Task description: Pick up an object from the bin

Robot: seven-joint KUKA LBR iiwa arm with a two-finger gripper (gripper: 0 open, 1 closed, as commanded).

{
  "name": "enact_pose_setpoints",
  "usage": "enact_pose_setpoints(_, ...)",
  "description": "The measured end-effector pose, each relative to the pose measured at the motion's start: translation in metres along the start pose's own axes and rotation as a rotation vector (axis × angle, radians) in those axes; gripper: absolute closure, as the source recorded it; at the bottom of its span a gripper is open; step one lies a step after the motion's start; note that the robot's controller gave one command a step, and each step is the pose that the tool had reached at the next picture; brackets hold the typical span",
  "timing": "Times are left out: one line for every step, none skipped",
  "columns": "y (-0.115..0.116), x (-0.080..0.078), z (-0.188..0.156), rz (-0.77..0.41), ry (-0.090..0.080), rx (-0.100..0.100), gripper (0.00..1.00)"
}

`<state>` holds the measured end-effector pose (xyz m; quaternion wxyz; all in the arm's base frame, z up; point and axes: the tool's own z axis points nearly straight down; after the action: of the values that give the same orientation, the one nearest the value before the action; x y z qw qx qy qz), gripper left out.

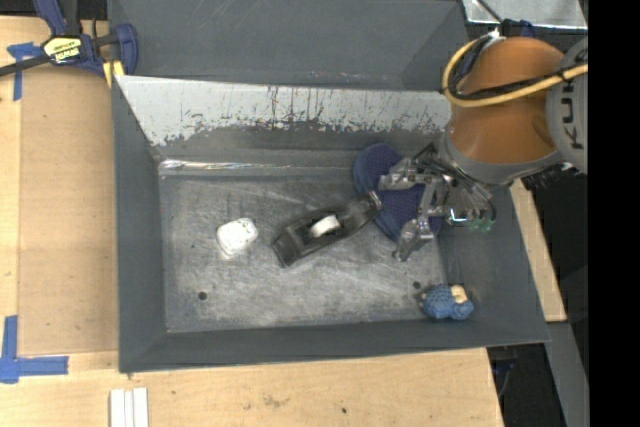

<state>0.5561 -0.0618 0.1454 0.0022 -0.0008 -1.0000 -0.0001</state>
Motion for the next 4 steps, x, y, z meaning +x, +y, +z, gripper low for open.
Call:
enact_pose_setpoints(0.089, -0.019, 0.03, -0.105, -0.005, -0.004, 0.0)
enact_pose_setpoints(0.084, -0.018, 0.029, -0.099, -0.001, 0.001, 1.0)
enact_pose_setpoints(0.087, -0.016, -0.099, -0.097, -0.018, 0.001, 1.0)
enact_pose_setpoints(0.087, -0.015, -0.094, -0.097, -0.008, 0.001, 0.0)
